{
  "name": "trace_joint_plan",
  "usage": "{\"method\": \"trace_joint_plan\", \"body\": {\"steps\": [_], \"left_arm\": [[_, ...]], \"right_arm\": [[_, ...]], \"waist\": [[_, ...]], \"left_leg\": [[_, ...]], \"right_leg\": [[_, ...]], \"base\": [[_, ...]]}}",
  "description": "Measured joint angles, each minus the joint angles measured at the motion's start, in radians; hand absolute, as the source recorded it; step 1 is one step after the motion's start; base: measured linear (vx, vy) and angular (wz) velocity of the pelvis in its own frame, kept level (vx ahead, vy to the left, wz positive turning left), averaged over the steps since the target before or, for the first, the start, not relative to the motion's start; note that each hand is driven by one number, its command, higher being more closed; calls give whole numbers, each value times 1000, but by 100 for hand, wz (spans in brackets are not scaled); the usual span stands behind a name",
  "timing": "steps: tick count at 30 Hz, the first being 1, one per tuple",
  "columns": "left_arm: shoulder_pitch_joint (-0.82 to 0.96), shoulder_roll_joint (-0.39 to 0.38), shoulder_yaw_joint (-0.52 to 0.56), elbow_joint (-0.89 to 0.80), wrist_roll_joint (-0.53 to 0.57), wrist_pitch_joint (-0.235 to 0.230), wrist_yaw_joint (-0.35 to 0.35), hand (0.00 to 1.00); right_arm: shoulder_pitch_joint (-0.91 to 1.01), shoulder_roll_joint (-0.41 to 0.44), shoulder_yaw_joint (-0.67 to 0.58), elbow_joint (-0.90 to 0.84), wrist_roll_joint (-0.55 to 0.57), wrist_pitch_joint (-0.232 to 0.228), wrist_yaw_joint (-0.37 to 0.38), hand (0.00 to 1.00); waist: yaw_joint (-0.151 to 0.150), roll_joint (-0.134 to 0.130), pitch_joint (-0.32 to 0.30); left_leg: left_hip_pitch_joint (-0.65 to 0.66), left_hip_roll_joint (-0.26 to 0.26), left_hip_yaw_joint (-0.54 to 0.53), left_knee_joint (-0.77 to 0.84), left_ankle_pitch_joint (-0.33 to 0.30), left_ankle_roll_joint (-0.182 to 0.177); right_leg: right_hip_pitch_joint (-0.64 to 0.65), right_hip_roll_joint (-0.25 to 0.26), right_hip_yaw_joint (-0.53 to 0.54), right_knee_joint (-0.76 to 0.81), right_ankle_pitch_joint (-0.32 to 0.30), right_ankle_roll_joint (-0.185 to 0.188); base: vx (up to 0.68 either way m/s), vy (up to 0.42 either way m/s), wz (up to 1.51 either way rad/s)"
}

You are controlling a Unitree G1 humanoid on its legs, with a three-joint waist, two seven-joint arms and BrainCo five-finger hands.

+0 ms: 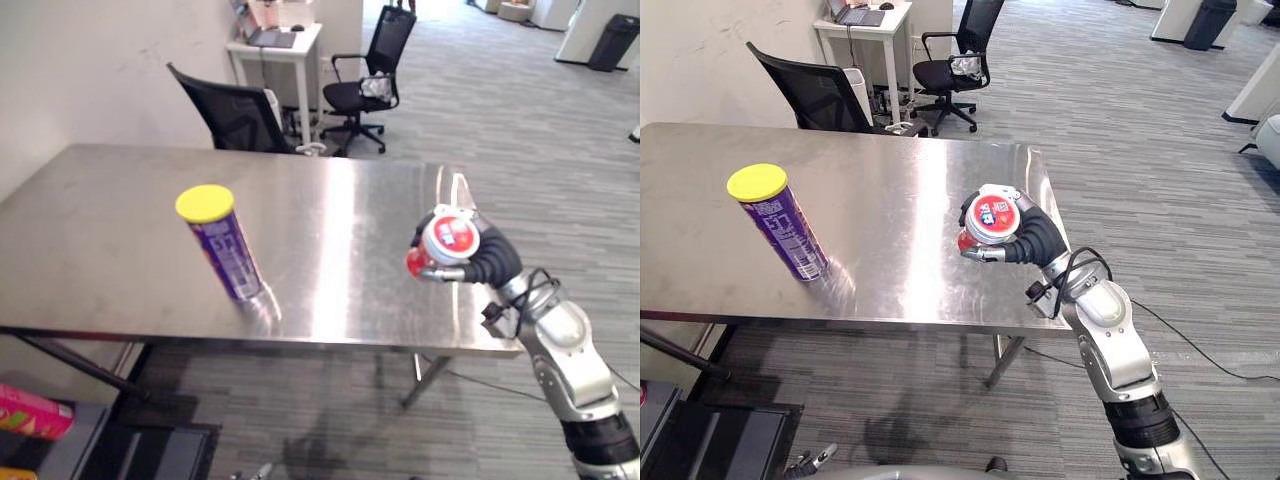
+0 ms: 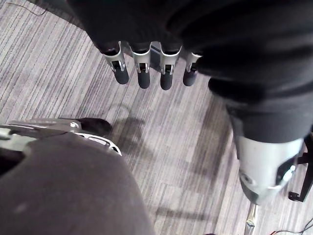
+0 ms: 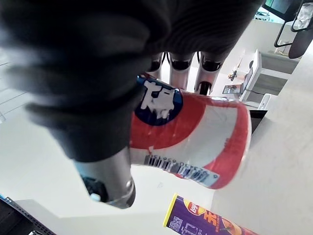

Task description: Put the gum and the chips on the shelf.

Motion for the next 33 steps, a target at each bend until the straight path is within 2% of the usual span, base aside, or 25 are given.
{"method": "trace_joint_plan", "body": {"steps": [6,10,15,17,20,21,22,23,24,25,26,27,28,29,30,31,33], "left_arm": [[0,0,1,0,0,1,4,0],[0,-1,5,0,0,2,6,0],[-23,0,8,0,-27,2,33,0],[-42,-5,12,-3,-78,0,40,0],[-41,-32,24,-6,-127,-20,39,0],[-33,-43,24,-3,-131,-20,39,0],[-24,-51,25,1,-132,-20,39,0],[-20,-47,29,6,-132,-21,40,0],[-25,-50,48,18,-130,-23,40,0],[-10,-73,51,22,-129,-25,40,0],[-3,-84,47,15,-125,-28,38,0],[0,-81,47,13,-117,-44,36,0],[-8,-77,58,12,-108,-57,35,0],[-9,-81,74,17,-86,-58,34,0],[-2,-85,79,18,-82,-59,34,0],[8,-98,92,26,-80,-60,33,0],[15,-98,94,32,-79,-61,28,0]], "right_arm": [[32,0,-13,5,-2,3,-19,100],[52,0,-19,42,-2,4,-51,100],[39,1,-12,95,-3,2,-49,100],[11,1,9,120,-7,3,-44,100],[-52,1,43,170,-13,2,-42,100],[-60,-1,43,172,-13,-6,-40,100],[-60,-2,48,171,-13,-17,-31,100],[-60,-6,41,171,-13,-26,-27,100],[-63,-21,16,173,-13,-43,-26,100],[-64,-46,-33,170,-13,-46,-29,100],[-61,-64,-46,166,-12,-50,-37,100],[-54,-89,-70,165,-12,-49,-43,100],[-45,-114,-114,163,-12,-49,-45,100],[-33,-102,-162,166,-12,-46,-54,100],[-33,-92,-168,166,-11,-45,-62,100],[-26,-95,-168,163,-10,-45,-71,100],[1,-99,-172,160,-10,-45,-85,100]], "waist": [[-4,-1,-4],[-1,-1,-4],[1,1,21],[14,10,56],[46,50,105],[56,78,121],[53,72,114],[44,51,106],[32,55,107],[36,96,107],[24,100,108],[14,91,103],[-5,78,90],[3,81,90],[1,79,91],[-6,80,91],[-7,82,88]], "left_leg": [[-3,-2,-29,0,6,1],[-11,-1,-56,0,11,-3],[-99,6,-111,75,20,-2],[-139,21,-135,139,9,-8],[-191,72,-111,232,-22,-10],[-195,108,-74,232,-61,14],[-190,139,45,217,-106,86],[-193,149,106,227,-117,112],[-218,194,198,332,-124,126],[-233,260,337,502,-31,177],[-250,244,360,474,6,150],[-238,184,347,347,95,127],[-198,115,314,150,205,114],[-191,148,422,310,88,139],[-172,162,455,369,47,130],[-118,170,501,411,18,102],[-43,175,498,408,7,78]], "right_leg": [[8,-6,-29,15,-9,-6],[-7,-14,-51,66,-40,-8],[-44,-20,-93,109,-58,-14],[-39,-10,-112,108,-57,-19],[-32,31,-134,128,-76,-60],[-32,49,-150,141,-89,-79],[-28,58,-157,123,-95,-87],[-24,52,-175,101,-89,-94],[-36,34,-227,109,-85,-106],[-70,23,-289,222,-123,-112],[-81,5,-315,261,-150,-109],[-82,-21,-350,258,-182,-111],[-80,-42,-423,200,-161,-127],[-66,-50,-489,193,-157,-136],[-58,-56,-516,194,-157,-139],[-42,-65,-561,192,-156,-136],[-32,-66,-621,186,-153,-132]], "base": [[-28,-19,14],[-28,-15,19],[-34,-36,29],[-95,-72,34],[-145,-84,17],[-174,-161,38],[-106,-164,55],[-37,-142,80],[-2,-99,93],[0,-99,101],[-21,-106,126],[-91,-101,170],[-155,-116,200],[-129,-110,170],[-123,-114,142],[-127,-68,127],[-158,-6,112]]}}
